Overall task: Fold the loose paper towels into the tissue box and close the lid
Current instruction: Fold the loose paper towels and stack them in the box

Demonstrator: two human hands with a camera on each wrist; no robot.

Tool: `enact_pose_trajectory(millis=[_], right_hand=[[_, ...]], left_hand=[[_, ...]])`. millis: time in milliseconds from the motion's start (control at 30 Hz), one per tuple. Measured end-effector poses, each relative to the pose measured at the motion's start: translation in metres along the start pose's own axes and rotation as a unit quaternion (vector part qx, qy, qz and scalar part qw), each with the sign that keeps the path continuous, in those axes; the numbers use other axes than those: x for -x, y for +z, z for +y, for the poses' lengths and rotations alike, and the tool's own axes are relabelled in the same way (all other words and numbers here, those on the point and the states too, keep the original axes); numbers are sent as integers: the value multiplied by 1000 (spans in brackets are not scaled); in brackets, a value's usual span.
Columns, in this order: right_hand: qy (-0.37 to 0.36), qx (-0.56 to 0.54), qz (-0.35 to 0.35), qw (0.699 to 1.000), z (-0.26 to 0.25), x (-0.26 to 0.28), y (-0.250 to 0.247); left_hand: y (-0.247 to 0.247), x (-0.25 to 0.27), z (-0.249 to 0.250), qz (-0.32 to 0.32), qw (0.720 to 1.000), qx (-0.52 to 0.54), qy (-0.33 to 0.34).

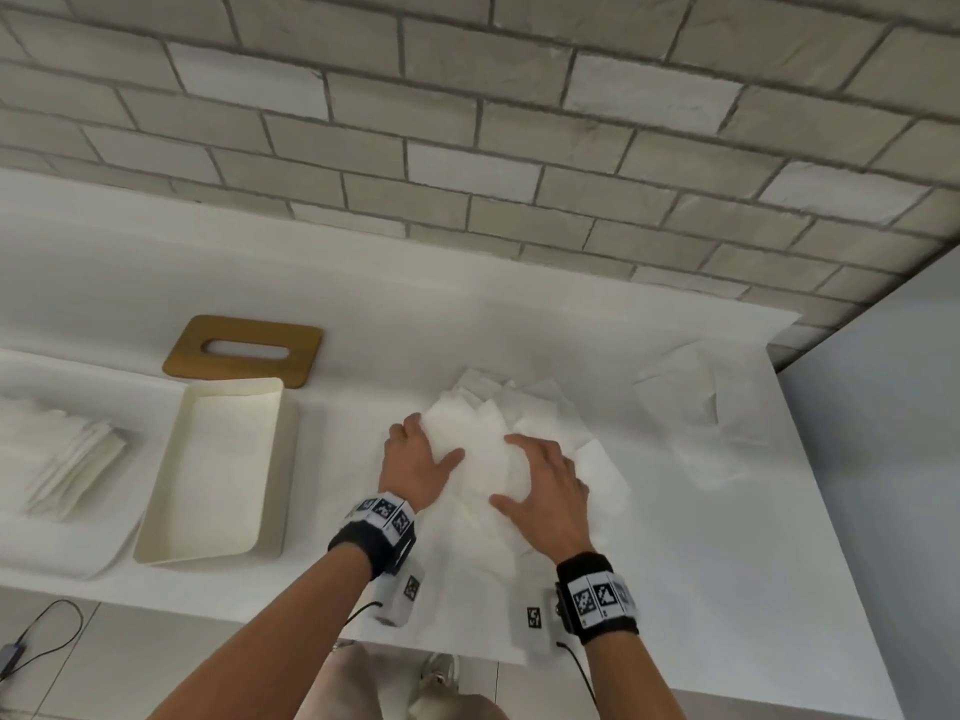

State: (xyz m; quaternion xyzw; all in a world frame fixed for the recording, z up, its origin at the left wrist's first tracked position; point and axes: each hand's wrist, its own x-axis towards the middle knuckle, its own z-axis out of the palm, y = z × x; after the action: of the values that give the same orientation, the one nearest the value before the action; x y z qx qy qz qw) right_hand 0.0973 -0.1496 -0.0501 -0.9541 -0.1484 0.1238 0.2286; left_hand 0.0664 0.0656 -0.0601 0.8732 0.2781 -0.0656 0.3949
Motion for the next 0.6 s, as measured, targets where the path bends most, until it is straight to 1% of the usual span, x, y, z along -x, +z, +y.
enact_pose_trajectory(millis=[67, 133, 200, 267, 333, 367, 400, 433, 500, 567, 600], right_hand=[[3, -21, -11, 1000, 1, 0, -5], [13, -24, 0, 1000, -1, -2, -9], [9, 1, 52, 999, -7, -6, -11], [-32, 10, 114, 993, -17, -12, -11], [-88, -23, 121, 988, -28, -19, -9], [-104, -63, 106, 987, -34, -23, -10], [-105, -121, 79, 984, -39, -24, -12], [-95, -194, 62, 974, -45, -24, -15], [-62, -323, 56, 943, -53, -20, -22], [-59, -381, 73, 920, -64, -12, -31], [-64, -400, 70, 911, -68, -9, -34]], left_hand=[[2, -11, 5, -7, 1000, -11, -14], [1, -16, 5, 18, 1000, -6, -2], [-3, -14, 7, 66, 997, 26, 44], [-11, -7, 9, 95, 987, 80, 98], [-22, 5, 13, 92, 977, 134, 140], [-28, 11, 17, 79, 972, 157, 154], [-35, 16, 21, 63, 968, 182, 162], [-41, 21, 25, 51, 960, 218, 168], [-54, 34, 35, 64, 932, 317, 165], [-64, 45, 43, 71, 905, 395, 141], [-66, 49, 47, 56, 902, 409, 123]])
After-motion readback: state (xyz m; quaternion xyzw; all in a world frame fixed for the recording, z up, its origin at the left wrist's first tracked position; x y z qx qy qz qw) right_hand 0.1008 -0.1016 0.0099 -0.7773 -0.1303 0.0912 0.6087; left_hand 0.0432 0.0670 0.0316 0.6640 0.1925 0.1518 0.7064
